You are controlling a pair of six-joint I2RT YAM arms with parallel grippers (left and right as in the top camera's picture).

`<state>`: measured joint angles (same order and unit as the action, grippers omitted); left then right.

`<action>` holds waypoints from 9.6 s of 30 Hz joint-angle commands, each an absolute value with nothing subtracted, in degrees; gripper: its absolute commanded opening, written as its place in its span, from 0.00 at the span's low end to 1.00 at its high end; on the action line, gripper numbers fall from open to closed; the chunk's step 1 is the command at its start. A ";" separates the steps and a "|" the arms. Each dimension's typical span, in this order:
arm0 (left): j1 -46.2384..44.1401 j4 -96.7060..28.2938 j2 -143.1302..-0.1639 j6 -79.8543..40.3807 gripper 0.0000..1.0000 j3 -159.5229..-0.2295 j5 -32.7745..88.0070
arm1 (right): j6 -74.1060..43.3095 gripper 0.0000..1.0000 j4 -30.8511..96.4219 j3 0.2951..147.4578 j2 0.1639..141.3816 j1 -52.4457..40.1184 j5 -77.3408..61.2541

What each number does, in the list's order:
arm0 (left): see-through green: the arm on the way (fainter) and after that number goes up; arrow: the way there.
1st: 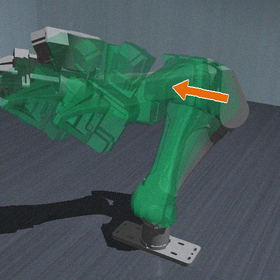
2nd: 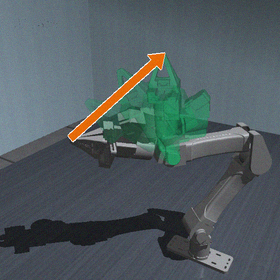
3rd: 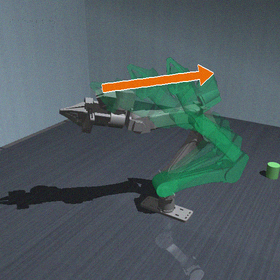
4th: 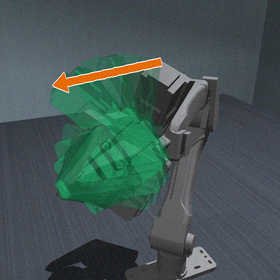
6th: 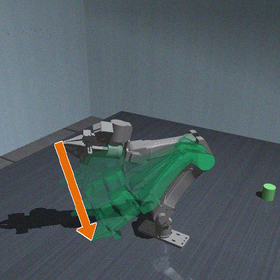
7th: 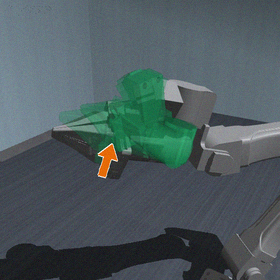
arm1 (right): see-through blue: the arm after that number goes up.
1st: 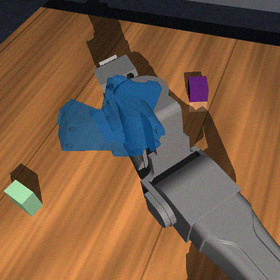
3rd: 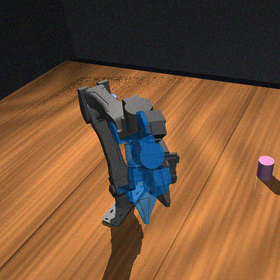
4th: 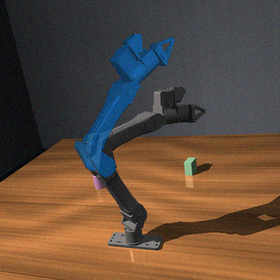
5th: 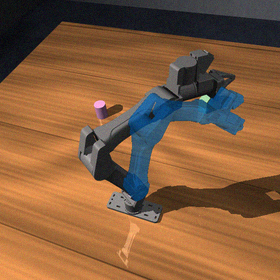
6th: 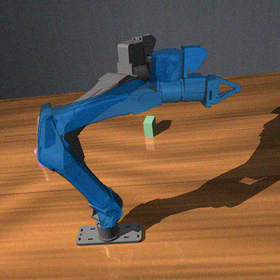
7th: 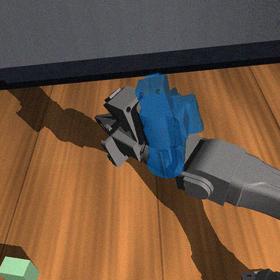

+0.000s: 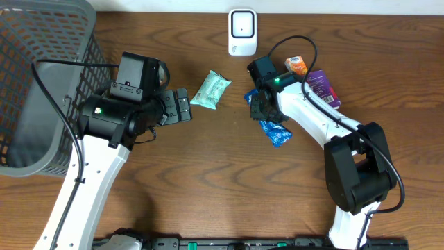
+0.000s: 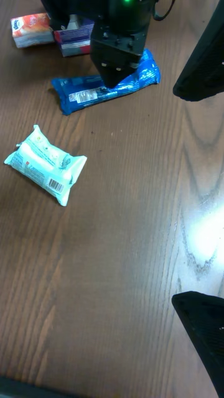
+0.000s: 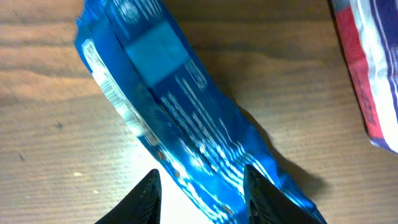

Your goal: Scan the item barcode

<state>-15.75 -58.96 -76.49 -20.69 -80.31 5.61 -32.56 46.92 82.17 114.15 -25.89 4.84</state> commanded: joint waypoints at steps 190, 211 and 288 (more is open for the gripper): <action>-15.44 -59.11 -76.84 -19.73 0.98 -80.47 4.84 | 2.00 0.65 65.01 94.54 122.85 2.28 -40.95; -15.44 -59.11 -76.84 -19.73 0.98 -80.47 4.84 | -5.15 0.99 63.92 94.85 110.98 1.56 -24.05; -15.44 -59.11 -76.84 -19.73 0.98 -80.47 4.84 | -17.12 0.01 50.98 83.26 102.65 -0.80 4.27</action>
